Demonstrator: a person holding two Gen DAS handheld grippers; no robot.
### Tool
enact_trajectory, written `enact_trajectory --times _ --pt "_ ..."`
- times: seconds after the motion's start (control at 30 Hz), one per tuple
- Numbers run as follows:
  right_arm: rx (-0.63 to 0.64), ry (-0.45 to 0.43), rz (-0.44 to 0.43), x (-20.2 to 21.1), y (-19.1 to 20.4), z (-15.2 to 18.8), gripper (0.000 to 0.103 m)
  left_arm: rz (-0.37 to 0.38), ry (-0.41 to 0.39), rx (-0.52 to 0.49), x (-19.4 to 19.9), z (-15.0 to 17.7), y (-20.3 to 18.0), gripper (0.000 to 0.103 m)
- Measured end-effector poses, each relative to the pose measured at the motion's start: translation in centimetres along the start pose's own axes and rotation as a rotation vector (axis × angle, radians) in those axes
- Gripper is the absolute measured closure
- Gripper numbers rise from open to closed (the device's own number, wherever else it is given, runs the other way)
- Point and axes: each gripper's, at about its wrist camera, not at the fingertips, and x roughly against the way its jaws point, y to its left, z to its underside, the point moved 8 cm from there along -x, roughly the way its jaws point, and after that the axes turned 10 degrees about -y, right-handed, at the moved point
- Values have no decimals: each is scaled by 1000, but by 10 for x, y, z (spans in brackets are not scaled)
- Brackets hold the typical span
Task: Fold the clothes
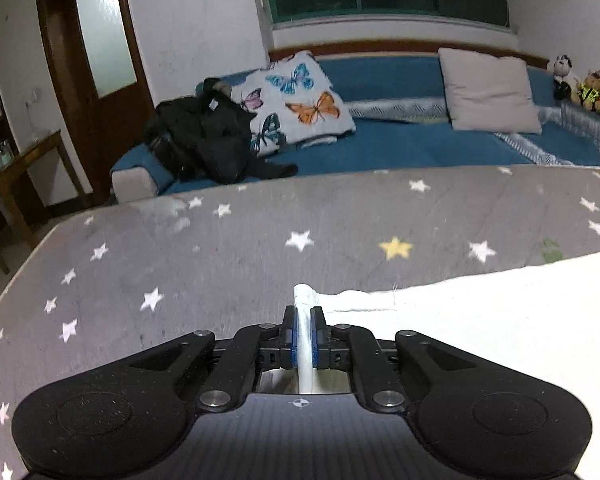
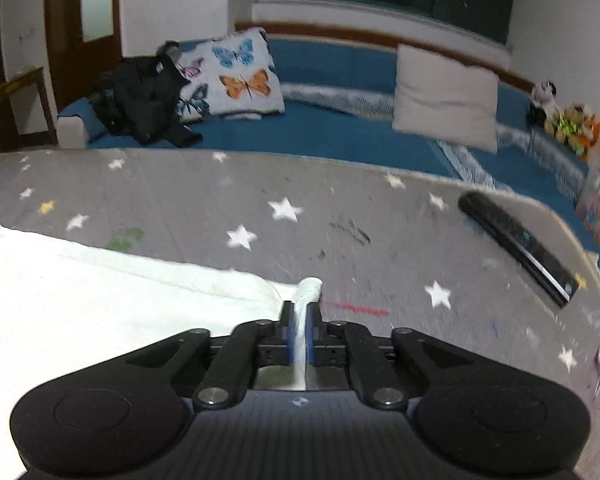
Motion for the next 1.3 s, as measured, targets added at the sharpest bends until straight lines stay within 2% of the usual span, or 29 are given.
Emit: enact_trajectory --times 0.07,0.13,0.23,0.33,0.4,0.6,0.83,1.07,1.27,1.3 --pt "-10 5 -6 10 -5 -2 95 6 -10 -4 9 -2 0 86" --pt "-9 4 -11 24 -10 -5 95 15 -25 -13 24 -3 -1 64" --pt "-8 -4 -27 46 -16 -12 93 37 -47 -25 51 -2 -5 59" --pt "3 -5 -45 74 -19 -12 85 61 -41 -38 78 7 -10 52" --pt "27 0 -48 92 -20 -8 84 74 -42 -54 97 16 -12 47" --pt "35 44 -92 140 -24 26 76 99 -53 -48 154 45 -11 27" --pt "-28 95 -157 165 -22 83 73 72 -65 -30 201 82 -4 25" --pt "-86 54 -136 163 -23 101 73 21 -63 -9 213 108 4 27" --pt "-116 31 -116 171 -25 111 96 -6 -44 38 213 124 17 30" --pt "-119 21 -106 175 -26 112 96 -8 -40 45 213 126 18 31"
